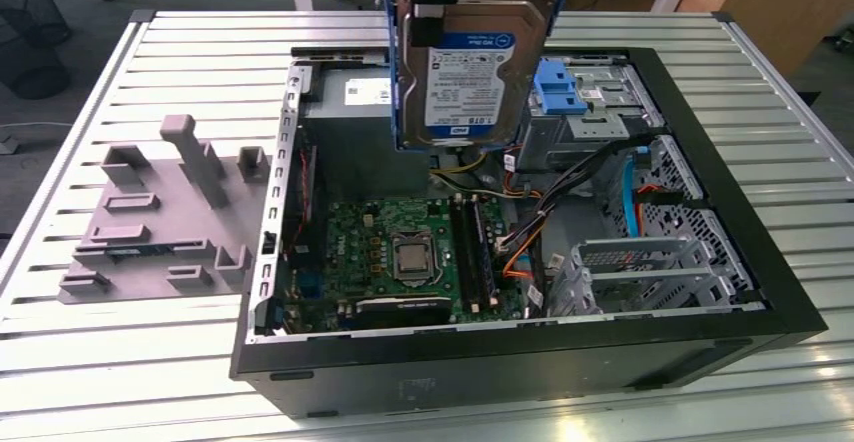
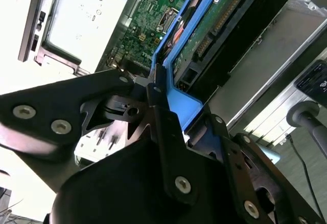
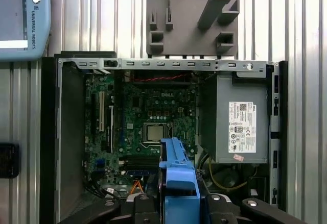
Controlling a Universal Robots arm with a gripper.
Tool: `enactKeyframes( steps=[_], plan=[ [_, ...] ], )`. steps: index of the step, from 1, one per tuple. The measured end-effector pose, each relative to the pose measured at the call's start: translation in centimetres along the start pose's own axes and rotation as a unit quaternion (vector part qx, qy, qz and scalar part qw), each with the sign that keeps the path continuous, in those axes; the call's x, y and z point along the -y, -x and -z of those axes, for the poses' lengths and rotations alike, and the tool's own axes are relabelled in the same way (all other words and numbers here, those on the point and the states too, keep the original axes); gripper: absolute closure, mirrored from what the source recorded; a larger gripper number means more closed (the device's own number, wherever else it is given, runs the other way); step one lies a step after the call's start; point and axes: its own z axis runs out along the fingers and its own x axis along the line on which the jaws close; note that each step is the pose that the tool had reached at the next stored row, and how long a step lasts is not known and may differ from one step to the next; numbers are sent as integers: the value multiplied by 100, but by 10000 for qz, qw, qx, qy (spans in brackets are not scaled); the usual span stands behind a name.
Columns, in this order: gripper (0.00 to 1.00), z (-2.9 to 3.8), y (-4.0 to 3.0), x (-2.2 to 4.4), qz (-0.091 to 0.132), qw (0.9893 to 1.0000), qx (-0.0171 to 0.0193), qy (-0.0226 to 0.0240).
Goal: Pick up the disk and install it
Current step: 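Pick up the disk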
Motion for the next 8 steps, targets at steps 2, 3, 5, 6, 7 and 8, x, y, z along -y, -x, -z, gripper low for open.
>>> enactKeyframes(
  steps=[2,3,5,6,7,8],
  plan=[
    [64,-5,-3,37,-1,10000,1,-1],
    [64,-6,-3,50,-1,10000,0,-1],
    [64,-6,-3,52,-2,10000,0,0],
    [64,-5,-3,52,-2,10000,0,0],
    [64,-5,-3,54,-1,10000,0,0],
    [64,-6,-3,55,-1,10000,0,0]
  ],
)
